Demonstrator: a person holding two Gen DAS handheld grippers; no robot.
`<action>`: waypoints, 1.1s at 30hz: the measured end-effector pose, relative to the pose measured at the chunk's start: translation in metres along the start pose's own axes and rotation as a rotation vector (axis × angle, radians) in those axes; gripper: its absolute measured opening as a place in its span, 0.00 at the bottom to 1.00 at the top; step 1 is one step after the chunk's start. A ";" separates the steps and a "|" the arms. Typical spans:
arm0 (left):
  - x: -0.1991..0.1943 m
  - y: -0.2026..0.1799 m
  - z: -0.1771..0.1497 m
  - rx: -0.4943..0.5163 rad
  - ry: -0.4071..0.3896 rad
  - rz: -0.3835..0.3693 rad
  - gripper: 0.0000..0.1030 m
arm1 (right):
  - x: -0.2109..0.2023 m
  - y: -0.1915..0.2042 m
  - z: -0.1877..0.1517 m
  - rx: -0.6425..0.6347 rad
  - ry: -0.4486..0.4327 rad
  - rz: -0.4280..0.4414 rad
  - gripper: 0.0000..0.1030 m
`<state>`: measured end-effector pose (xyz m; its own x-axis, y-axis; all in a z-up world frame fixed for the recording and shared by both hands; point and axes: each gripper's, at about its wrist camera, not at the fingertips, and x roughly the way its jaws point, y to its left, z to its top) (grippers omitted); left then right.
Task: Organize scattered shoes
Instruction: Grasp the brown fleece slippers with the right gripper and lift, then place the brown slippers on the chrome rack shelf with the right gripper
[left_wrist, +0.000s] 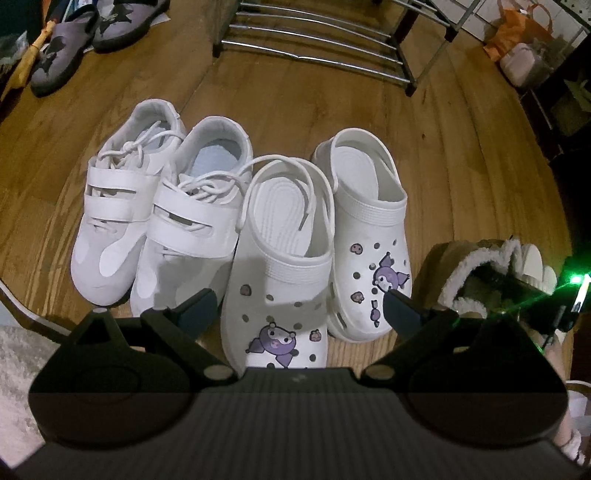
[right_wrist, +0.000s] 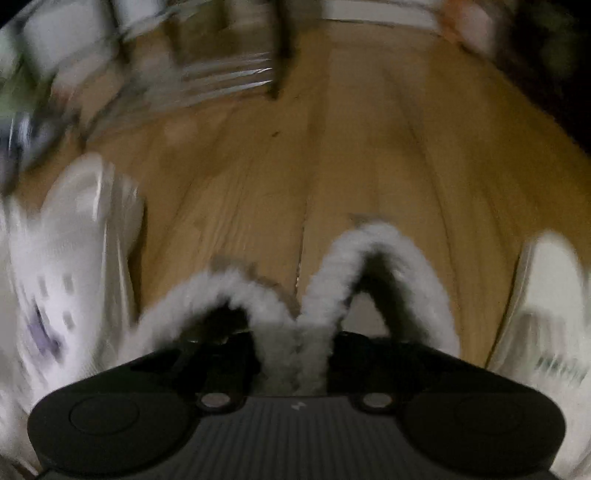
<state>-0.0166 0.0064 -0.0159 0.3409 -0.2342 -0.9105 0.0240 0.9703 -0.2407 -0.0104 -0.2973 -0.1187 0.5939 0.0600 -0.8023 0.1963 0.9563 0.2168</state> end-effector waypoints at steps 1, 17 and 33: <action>0.001 0.000 0.000 0.001 0.002 -0.002 0.95 | -0.002 -0.003 0.000 0.025 -0.020 0.009 0.14; -0.016 -0.015 0.043 0.080 -0.078 -0.041 0.95 | -0.128 0.093 0.129 -0.251 -0.464 0.111 0.13; -0.005 -0.055 0.194 0.073 -0.401 -0.136 0.95 | -0.158 0.305 0.474 -0.470 -0.284 0.071 0.12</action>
<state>0.1626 -0.0343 0.0668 0.6681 -0.3329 -0.6654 0.1561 0.9372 -0.3120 0.3257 -0.1513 0.3376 0.7929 0.1115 -0.5990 -0.1825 0.9815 -0.0588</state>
